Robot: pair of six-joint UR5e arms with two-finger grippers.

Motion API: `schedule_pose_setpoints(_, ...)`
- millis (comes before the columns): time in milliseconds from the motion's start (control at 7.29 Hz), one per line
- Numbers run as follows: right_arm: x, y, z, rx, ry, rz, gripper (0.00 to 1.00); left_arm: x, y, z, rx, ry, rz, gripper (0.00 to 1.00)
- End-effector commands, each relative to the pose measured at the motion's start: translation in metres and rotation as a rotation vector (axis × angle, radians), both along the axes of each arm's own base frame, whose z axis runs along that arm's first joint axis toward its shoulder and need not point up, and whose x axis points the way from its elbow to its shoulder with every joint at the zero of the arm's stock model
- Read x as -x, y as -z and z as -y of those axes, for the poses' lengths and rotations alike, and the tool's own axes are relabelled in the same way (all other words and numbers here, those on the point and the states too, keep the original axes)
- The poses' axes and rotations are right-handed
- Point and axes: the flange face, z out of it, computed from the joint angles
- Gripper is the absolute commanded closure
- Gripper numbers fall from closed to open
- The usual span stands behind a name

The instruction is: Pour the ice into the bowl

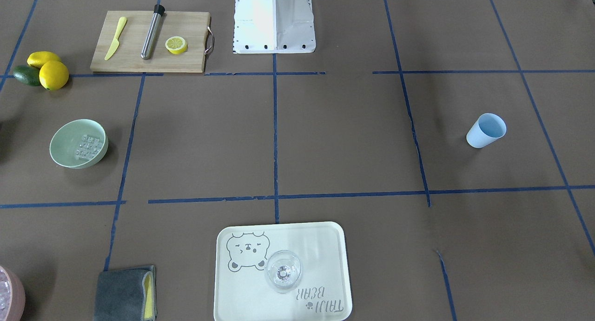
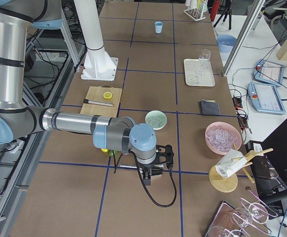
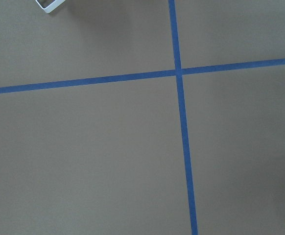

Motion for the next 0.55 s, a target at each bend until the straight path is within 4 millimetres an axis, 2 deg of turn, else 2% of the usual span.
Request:
schedule_pose_setpoints(0,-0.001,-0.020,0.005,-0.026,0.003,-0.007,0.00,0.000,-0.007,-0.006,0.015,0.000,-0.003,0.00)
schedule_pose_setpoints(137,0.001,-0.046,-0.001,-0.011,-0.002,0.007,0.00,-0.001,-0.010,-0.010,0.022,0.000,-0.009,0.00)
schedule_pose_setpoints(275,0.003,-0.054,-0.003,-0.032,-0.003,0.023,0.00,-0.001,-0.011,-0.011,0.026,0.000,-0.010,0.00)
schedule_pose_setpoints(412,0.010,-0.042,0.001,-0.045,0.003,0.058,0.00,-0.001,-0.012,-0.011,0.029,0.000,-0.010,0.00)
